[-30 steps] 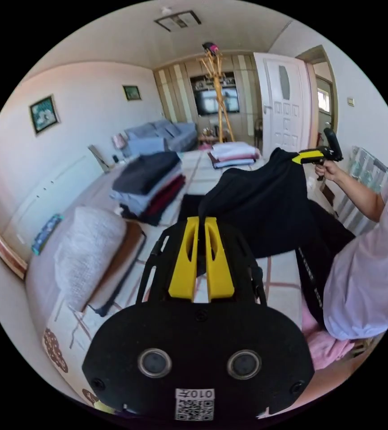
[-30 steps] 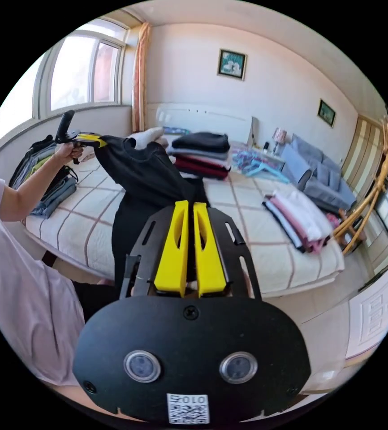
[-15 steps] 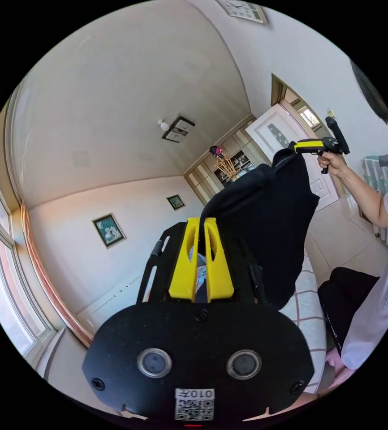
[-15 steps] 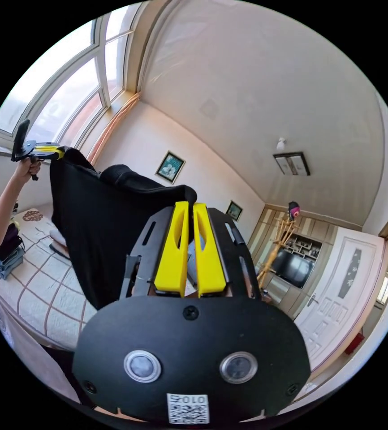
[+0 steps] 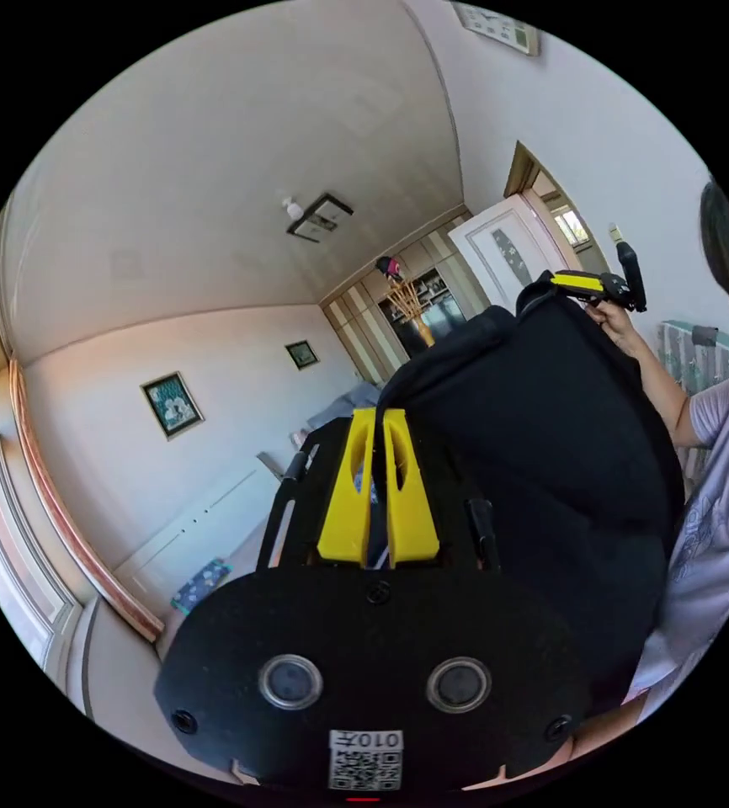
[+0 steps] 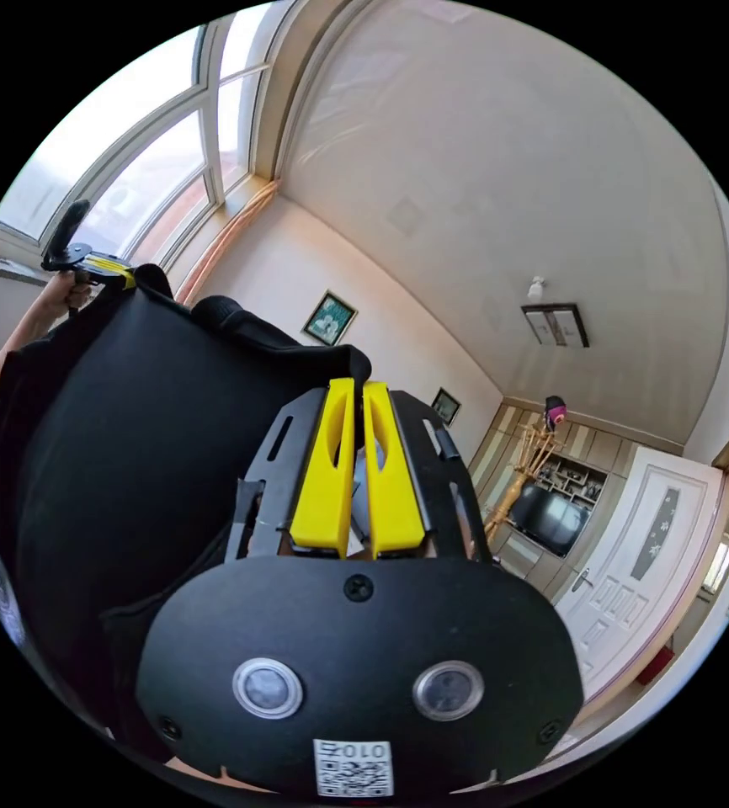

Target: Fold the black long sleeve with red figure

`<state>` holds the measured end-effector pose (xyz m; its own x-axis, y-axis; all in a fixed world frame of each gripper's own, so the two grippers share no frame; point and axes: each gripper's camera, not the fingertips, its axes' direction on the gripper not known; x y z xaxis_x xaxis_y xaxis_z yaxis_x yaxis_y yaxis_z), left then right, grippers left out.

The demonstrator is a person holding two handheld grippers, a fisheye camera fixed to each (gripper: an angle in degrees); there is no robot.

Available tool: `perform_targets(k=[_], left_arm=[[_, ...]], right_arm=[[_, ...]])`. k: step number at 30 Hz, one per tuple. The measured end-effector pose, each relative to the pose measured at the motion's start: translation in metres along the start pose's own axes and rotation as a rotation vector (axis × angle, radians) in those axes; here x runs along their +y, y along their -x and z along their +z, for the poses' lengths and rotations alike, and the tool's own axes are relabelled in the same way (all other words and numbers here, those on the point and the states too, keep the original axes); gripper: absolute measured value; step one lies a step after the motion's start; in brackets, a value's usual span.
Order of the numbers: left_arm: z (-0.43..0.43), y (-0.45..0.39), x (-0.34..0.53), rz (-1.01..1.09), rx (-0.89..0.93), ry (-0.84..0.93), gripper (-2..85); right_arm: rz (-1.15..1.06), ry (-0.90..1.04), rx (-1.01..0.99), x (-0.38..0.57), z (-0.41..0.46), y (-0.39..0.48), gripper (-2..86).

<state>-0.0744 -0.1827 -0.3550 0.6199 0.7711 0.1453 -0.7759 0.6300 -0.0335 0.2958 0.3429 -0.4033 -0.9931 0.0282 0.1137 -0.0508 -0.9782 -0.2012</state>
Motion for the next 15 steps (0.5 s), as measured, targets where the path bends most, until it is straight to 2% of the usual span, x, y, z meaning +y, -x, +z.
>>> perform_targets(k=[4,6,12,15], left_arm=[[0.097,0.026,0.035,-0.089,0.055,0.159,-0.2],[0.123,0.046,0.033,-0.133,0.068,0.155,-0.2],[0.087,0.069,-0.011,-0.073,-0.094,-0.016,-0.2],[0.072,0.053,-0.007,0.007,-0.147,0.021,-0.2]], right_arm=[[-0.017,0.179,-0.085,0.025,0.094,0.003,1.3],[0.005,0.193,-0.103,0.022,0.131,-0.005,1.3],[0.017,-0.025,-0.007,-0.027,0.145,-0.030,1.2],[-0.044,-0.079,-0.019,-0.020,0.150,-0.026,1.2]])
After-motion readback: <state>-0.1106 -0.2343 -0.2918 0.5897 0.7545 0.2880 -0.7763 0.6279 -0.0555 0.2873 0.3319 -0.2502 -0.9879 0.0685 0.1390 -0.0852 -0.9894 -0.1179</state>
